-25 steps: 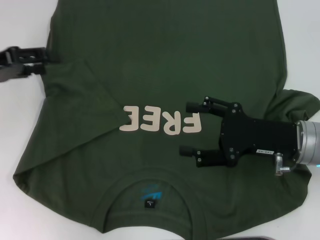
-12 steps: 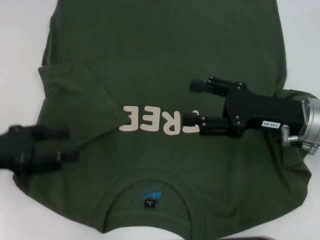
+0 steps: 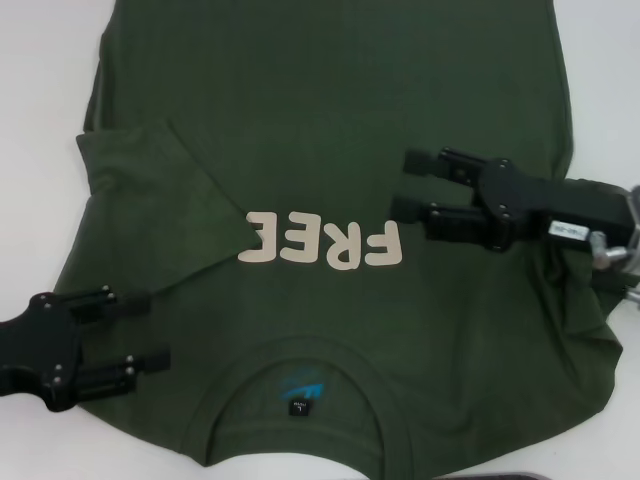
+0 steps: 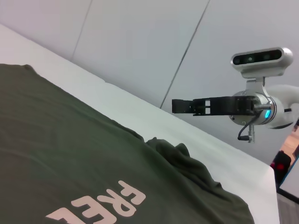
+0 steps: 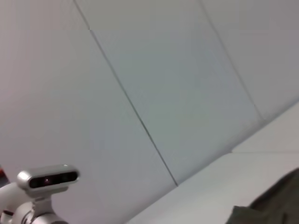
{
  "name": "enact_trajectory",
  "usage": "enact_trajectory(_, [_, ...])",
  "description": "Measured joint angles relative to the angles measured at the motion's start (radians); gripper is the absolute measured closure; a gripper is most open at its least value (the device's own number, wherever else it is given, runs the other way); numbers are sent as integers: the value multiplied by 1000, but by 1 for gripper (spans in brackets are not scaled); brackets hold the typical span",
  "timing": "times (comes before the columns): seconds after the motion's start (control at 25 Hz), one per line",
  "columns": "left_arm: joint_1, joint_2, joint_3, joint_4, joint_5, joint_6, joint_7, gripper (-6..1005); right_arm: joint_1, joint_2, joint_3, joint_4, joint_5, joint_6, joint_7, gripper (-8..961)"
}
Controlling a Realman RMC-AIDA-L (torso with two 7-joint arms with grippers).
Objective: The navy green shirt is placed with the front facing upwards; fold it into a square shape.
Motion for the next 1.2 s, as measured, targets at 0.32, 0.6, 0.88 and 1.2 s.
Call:
enact_trajectory(0.32, [3, -3, -3, -28, -3, -17, 85, 288, -145, -70, 18, -180, -64, -10, 298, 27])
enact_trajectory(0.6, [-29, -5, -35, -28, -6, -17, 80, 288, -127, -180, 257, -271, -283, -26, 794, 28])
enact_trajectory(0.88, [-42, -5, -38, -25, -8, -19, 84, 289, -24, -208, 366, -383, -535, -99, 1033, 38])
enact_trajectory(1.2, [-52, -5, -39, -20, -13, -12, 81, 290, 92, -210, 360, -406, -760, -149, 1100, 40])
